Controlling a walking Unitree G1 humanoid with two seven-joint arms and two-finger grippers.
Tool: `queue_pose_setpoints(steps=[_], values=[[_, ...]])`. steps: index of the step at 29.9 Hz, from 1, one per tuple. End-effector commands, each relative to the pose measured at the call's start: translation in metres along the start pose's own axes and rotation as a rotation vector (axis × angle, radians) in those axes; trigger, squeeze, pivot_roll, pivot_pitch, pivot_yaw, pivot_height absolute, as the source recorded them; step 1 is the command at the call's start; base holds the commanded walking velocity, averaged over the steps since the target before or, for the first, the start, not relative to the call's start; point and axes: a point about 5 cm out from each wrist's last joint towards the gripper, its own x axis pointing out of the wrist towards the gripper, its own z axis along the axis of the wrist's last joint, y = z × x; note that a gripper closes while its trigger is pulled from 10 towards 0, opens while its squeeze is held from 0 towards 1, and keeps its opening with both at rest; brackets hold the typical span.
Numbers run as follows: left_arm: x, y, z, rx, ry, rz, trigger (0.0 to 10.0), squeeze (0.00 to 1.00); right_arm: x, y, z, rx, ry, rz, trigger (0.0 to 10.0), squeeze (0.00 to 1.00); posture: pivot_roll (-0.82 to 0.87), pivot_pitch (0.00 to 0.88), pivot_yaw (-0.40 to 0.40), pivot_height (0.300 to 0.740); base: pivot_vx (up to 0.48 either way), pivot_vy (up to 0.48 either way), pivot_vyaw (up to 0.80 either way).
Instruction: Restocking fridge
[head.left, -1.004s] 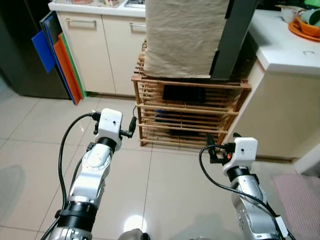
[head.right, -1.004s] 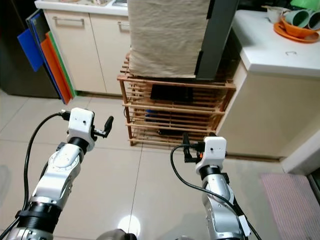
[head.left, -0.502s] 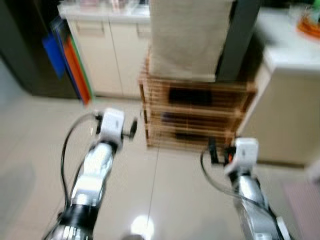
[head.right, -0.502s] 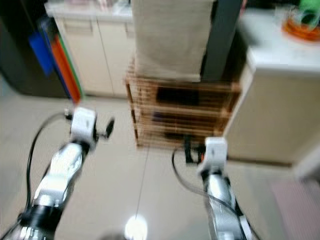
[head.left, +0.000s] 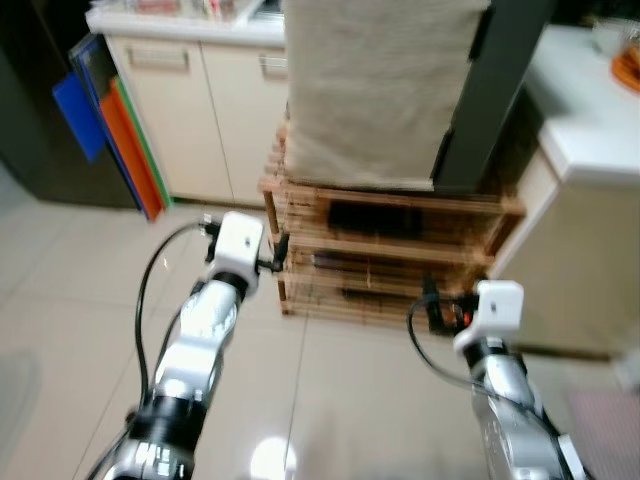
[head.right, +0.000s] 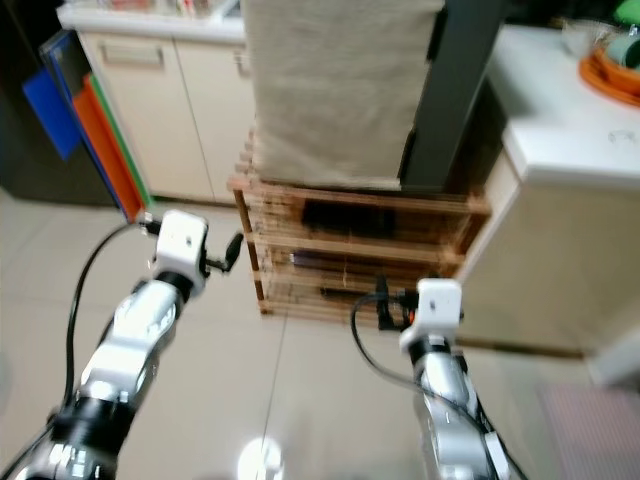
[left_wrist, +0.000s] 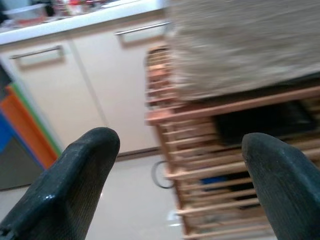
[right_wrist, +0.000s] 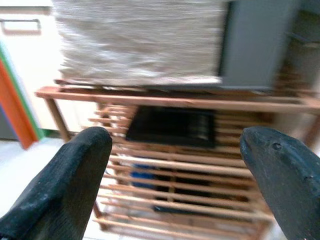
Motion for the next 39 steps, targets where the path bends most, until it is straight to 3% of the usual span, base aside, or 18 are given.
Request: queue_pose_setpoints(steps=[1, 11, 27, 32, 39], values=[[-0.0006, 0.005, -0.0015, 0.002, 0.009, 0.01, 10.0, 0.0, 0.0005, 0.0042, 0.0009, 0.008, -0.006, 0.01, 10.0, 0.0, 0.04, 0.044, 0.014, 0.74, 0.48, 0.0, 0.0], [0.0005, 0.0026, -0.001, 0.018, 0.008, -0.011, 10.0, 0.0, 0.0007, 0.0043, -0.0005, 0.008, -0.005, 0.01, 10.0, 0.0, 0.04, 0.044, 0.014, 0.74, 0.447, 0.0, 0.0], [0.0026, -0.0033, 0.0003, 0.015, 0.005, -0.045, 10.0, 0.0, 0.0007, 0.0032, -0.0026, 0.009, 0.002, 0.003, 10.0, 0.0, 0.04, 0.043, 0.017, 0.74, 0.0, 0.0, 0.0], [0.0039, -0.0001, -0.002, -0.046, 0.025, -0.028, 10.0, 0.0, 0.0, 0.0034, -0.0037, 0.01, 0.005, 0.003, 10.0, 0.0, 0.04, 0.041, 0.018, 0.74, 0.0, 0.48, 0.0], [0.003, -0.0033, -0.003, -0.046, 0.031, -0.044, 10.0, 0.0, -0.0002, 0.0025, -0.0046, 0.008, 0.009, 0.003, 10.0, 0.0, 0.04, 0.038, 0.018, 0.74, 0.0, 0.48, 0.0]])
